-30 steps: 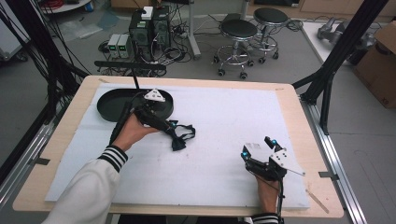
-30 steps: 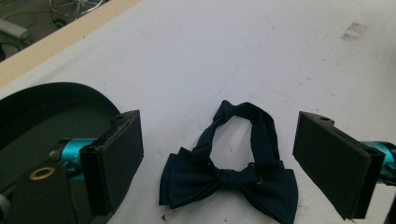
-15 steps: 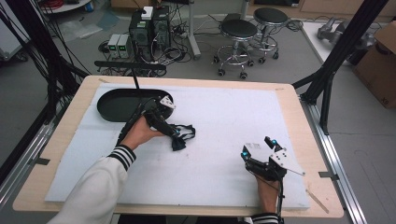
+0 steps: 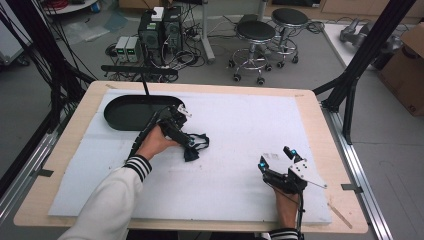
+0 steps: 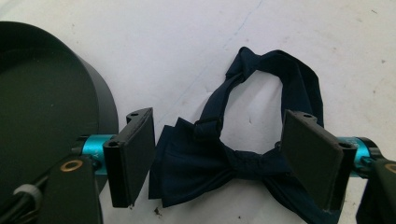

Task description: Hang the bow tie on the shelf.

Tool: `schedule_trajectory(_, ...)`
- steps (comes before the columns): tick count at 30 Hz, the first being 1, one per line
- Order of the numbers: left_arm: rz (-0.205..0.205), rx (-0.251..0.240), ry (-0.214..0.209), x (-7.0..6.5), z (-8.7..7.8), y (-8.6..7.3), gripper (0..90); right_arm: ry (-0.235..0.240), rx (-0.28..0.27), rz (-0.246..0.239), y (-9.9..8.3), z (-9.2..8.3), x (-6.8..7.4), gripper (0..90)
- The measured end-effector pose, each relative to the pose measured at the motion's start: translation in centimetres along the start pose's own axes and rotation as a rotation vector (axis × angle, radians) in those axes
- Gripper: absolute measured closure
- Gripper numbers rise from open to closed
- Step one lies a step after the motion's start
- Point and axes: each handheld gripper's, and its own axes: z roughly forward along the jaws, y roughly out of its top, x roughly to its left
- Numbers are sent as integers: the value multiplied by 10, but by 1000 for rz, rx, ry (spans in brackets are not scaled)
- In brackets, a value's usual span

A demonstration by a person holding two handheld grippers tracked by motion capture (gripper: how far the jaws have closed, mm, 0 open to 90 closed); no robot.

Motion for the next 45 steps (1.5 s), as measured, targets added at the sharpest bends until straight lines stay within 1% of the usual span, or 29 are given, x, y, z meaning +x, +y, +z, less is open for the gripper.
schedule_trajectory(2, -8, 10, -1, 1, 2, 0, 309, -2, 0, 5, 0, 0, 0, 93)
schedule_trajectory(5, -12, 23, 3, 1, 4, 0, 316, -1, -1, 8, 0, 0, -1, 93)
schedule_trajectory(6, -7, 30, 7, 1, 5, 0, 335, -1, -1, 9, 0, 0, -1, 92)
schedule_trajectory(8, -17, 36, 28, 0, 6, 0, 340, -2, -1, 8, 0, 0, 0, 92)
schedule_trajectory(11, -20, 41, 32, 0, 7, 0, 360, -2, -1, 8, 0, 0, 0, 92)
schedule_trajectory(14, -30, 45, 25, 0, 8, -1, 388, -1, 1, 15, 0, -1, -1, 92)
schedule_trajectory(15, -27, 48, 23, 1, 8, -1, 416, -2, -2, 13, 0, 0, -1, 92)
schedule_trajectory(17, -33, 54, 19, 1, 9, -1, 423, 0, 1, 17, 0, -1, -1, 92)
schedule_trajectory(22, -32, 70, 13, 0, 14, -1, 450, -2, -3, 13, 0, 0, -1, 92)
schedule_trajectory(23, -42, 70, 15, -1, 15, -1, 463, -1, 1, 16, 0, -1, -1, 92)
schedule_trajectory(24, -43, 73, 21, 0, 16, 0, 492, 0, -2, 11, 0, -1, -1, 92)
schedule_trajectory(25, -56, 70, 33, 0, 17, -1, 520, 0, -3, 11, 0, 0, -1, 92)
schedule_trajectory(26, -66, 71, 42, 0, 17, 0, 520, 0, -3, 11, 0, 0, -1, 92)
schedule_trajectory(27, -65, 73, 42, 1, 17, 0, 523, -1, -2, 14, 0, -1, 0, 93)
schedule_trajectory(28, -59, 77, 39, 1, 17, -1, 554, 0, -4, 12, 0, -1, -1, 92)
schedule_trajectory(30, -59, 82, 39, 1, 18, -1, 556, 1, -1, 16, 0, -1, -1, 92)
schedule_trajectory(33, -63, 85, 30, 0, 20, 0, 584, -1, -2, 13, 0, -1, -1, 93)
schedule_trajectory(35, -54, 88, 37, -1, 22, 0, 615, 1, -1, 15, 0, -1, -1, 93)
schedule_trajectory(36, -47, 93, 39, -2, 23, 1, 615, 1, -1, 15, 0, -1, -1, 93)
schedule_trajectory(38, -41, 92, 48, -3, 23, 2, 675, 1, -2, 13, 0, -1, -1, 92)
schedule_trajectory(41, -44, 87, 51, -3, 22, 2, 715, 0, -4, 11, 0, -1, -1, 92)
schedule_trajectory(43, -46, 90, 51, -3, 22, 2, 722, 0, -5, 13, 0, -1, -1, 92)
schedule_trajectory(45, -50, 91, 42, -2, 22, 2, 743, 0, -6, 13, 0, -1, -1, 93)
